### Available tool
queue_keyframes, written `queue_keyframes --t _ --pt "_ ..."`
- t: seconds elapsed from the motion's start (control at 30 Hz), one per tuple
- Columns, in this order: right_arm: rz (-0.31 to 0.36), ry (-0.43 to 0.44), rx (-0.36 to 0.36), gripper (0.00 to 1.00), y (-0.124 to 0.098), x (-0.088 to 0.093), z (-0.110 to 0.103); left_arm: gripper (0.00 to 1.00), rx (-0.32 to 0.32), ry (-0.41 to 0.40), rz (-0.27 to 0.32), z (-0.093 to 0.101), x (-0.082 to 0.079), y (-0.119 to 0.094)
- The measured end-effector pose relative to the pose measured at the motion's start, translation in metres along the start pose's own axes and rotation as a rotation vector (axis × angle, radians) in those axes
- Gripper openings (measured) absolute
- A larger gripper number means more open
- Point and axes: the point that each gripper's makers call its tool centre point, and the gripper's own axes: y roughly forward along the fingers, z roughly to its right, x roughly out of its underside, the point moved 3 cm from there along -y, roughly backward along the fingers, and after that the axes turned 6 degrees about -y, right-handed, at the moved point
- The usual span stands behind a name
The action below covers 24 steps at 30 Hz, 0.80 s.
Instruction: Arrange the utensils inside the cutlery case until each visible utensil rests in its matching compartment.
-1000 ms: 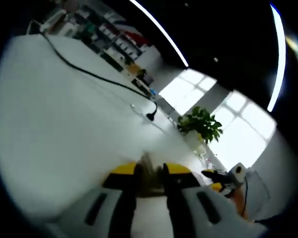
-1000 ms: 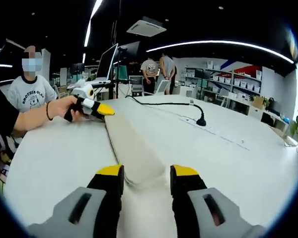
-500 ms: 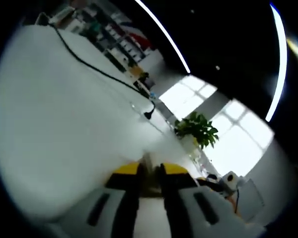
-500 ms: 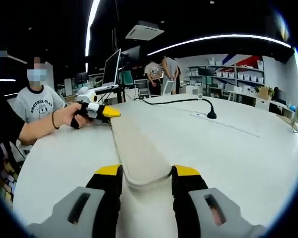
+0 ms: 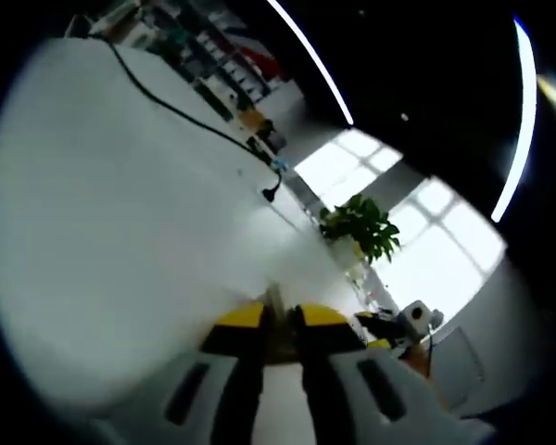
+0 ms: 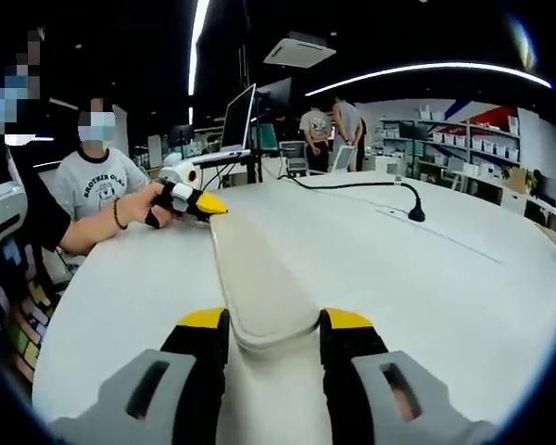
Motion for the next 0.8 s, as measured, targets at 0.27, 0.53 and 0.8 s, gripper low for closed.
queue_keyframes --t 0.27,0.53,0.8 --pt "0.035 0.002 -0.066 0.4 0.002 -0.001 -0.005 0.11 0.01 0.004 0.035 0.003 0.014 -0.02" --pt "0.019 -0.002 -0.088 0.4 0.001 -0.001 -0.016 0.09 -0.099 0.182 0.045 -0.002 0.004 -0.023" --pt "-0.055 0.011 -0.087 0.4 -0.006 -0.003 -0.029 0.08 -0.114 0.155 0.047 0.002 0.007 -0.026"
